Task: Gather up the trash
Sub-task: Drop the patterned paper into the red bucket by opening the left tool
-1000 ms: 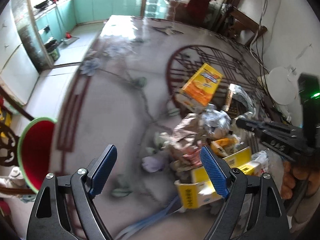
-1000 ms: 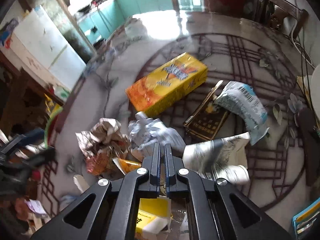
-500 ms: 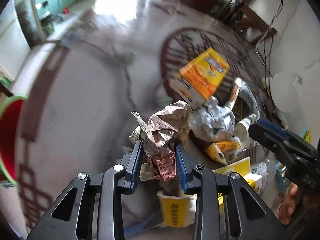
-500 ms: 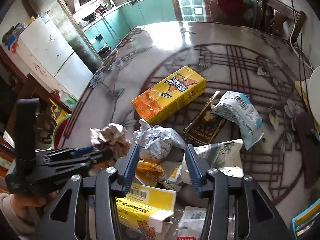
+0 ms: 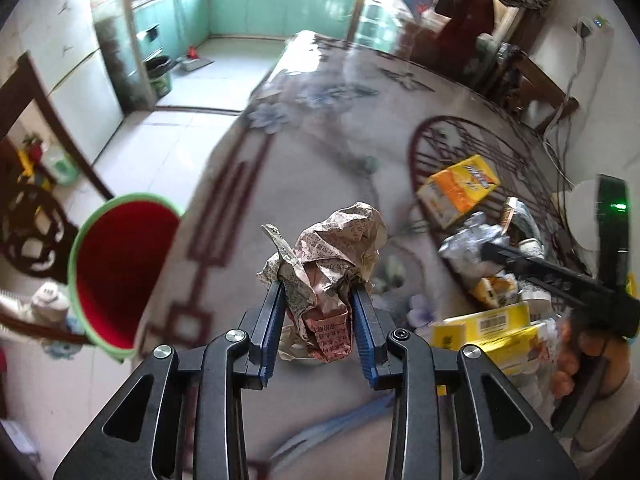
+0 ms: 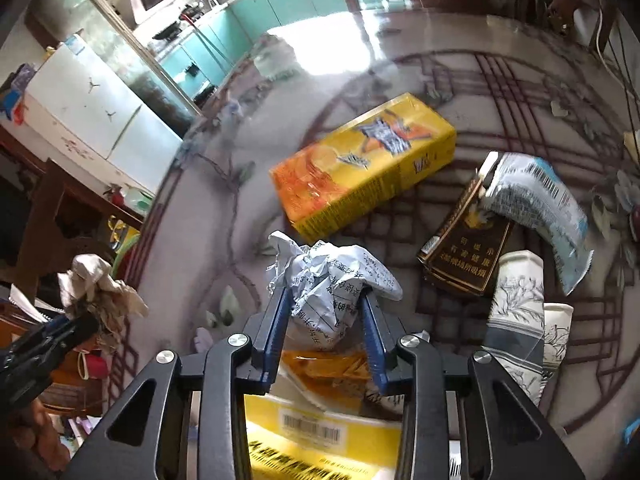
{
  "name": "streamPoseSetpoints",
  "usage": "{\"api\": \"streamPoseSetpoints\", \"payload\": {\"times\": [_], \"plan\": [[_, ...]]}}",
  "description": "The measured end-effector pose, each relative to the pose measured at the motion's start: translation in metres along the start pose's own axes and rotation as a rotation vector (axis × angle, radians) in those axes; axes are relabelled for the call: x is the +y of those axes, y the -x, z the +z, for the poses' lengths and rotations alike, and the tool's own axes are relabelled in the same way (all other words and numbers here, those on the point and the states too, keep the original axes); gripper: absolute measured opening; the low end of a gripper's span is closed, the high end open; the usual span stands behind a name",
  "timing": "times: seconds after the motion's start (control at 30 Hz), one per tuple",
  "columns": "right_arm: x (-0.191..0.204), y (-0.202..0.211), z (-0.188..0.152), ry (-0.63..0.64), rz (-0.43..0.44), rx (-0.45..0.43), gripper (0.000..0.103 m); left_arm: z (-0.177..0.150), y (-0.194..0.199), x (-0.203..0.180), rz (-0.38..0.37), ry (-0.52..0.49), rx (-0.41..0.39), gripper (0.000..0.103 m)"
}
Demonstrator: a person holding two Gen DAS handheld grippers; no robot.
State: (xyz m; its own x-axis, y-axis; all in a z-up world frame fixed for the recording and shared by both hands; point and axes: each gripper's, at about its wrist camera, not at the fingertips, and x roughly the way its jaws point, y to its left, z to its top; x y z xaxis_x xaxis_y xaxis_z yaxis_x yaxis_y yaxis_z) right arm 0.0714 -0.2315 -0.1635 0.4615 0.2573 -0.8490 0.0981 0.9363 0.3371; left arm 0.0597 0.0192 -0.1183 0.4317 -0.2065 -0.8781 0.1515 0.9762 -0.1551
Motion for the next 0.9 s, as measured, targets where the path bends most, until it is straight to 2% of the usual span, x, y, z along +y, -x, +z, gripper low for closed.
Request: {"api": "streamPoseSetpoints", "payload": {"times": [0.2, 0.53, 0.9], "plan": [[0.021, 0.035, -0.004, 0.027, -0.018, -0.068, 0.033, -0.004, 0.008, 0.015, 0.006, 0.023, -0.018, 0.033], [0.047, 0.074, -0.024, -0.02, -0.085, -0.137, 0.033, -0.003, 0.008, 0.024, -0.053, -0.085, -0.013, 0.033], [0.091, 0.089, -0.041, -0.051, -0.123, -0.173, 0.033, 0.003, 0.014, 0.072, -0.076, -0.104, -0.019, 0.033]]}}
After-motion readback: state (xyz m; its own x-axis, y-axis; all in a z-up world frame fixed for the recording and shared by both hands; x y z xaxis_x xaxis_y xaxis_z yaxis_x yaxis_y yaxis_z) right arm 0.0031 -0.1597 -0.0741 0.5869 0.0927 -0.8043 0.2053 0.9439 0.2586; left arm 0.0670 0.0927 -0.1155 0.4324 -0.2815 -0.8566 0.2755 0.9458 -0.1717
